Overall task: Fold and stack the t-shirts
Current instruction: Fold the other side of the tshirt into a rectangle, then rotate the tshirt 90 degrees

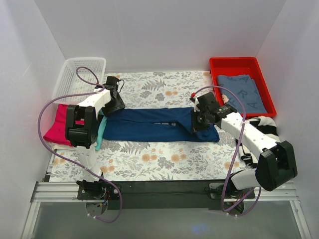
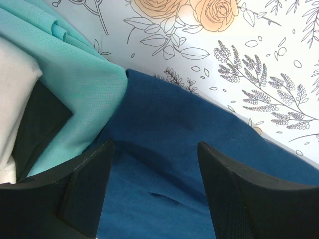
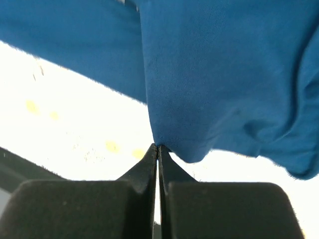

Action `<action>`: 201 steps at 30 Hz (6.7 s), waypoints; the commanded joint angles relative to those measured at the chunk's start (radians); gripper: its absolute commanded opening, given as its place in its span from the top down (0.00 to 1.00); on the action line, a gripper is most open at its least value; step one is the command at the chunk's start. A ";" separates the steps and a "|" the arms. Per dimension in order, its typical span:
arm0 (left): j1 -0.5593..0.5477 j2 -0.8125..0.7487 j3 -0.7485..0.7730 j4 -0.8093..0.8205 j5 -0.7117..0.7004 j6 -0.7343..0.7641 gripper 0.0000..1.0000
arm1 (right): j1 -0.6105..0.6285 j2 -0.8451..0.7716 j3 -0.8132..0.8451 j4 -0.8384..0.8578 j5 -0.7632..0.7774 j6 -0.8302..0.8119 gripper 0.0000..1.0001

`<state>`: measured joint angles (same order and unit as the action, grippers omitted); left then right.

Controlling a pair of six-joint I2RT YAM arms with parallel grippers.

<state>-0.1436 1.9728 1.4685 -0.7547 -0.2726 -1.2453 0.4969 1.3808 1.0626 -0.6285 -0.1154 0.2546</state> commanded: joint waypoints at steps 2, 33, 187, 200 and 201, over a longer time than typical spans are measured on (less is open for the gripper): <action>-0.001 -0.015 0.001 0.008 -0.004 0.006 0.33 | 0.022 -0.028 -0.056 -0.051 -0.076 0.017 0.99; -0.002 -0.014 0.001 0.031 -0.004 0.003 0.33 | -0.193 0.497 0.413 0.104 0.375 -0.104 0.59; 0.009 0.023 0.179 0.071 0.044 0.061 0.33 | -0.238 0.630 0.488 0.049 0.284 0.050 0.69; 0.009 -0.083 0.131 0.060 0.076 0.092 0.33 | -0.228 0.948 0.739 -0.066 0.414 0.064 0.71; 0.009 -0.087 0.133 0.057 0.075 0.092 0.33 | -0.228 0.978 0.823 -0.085 0.440 0.054 0.71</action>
<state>-0.1329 1.9514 1.6108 -0.6804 -0.2089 -1.1706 0.2657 2.2314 1.7779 -0.6701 0.2321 0.3092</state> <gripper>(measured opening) 0.667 0.296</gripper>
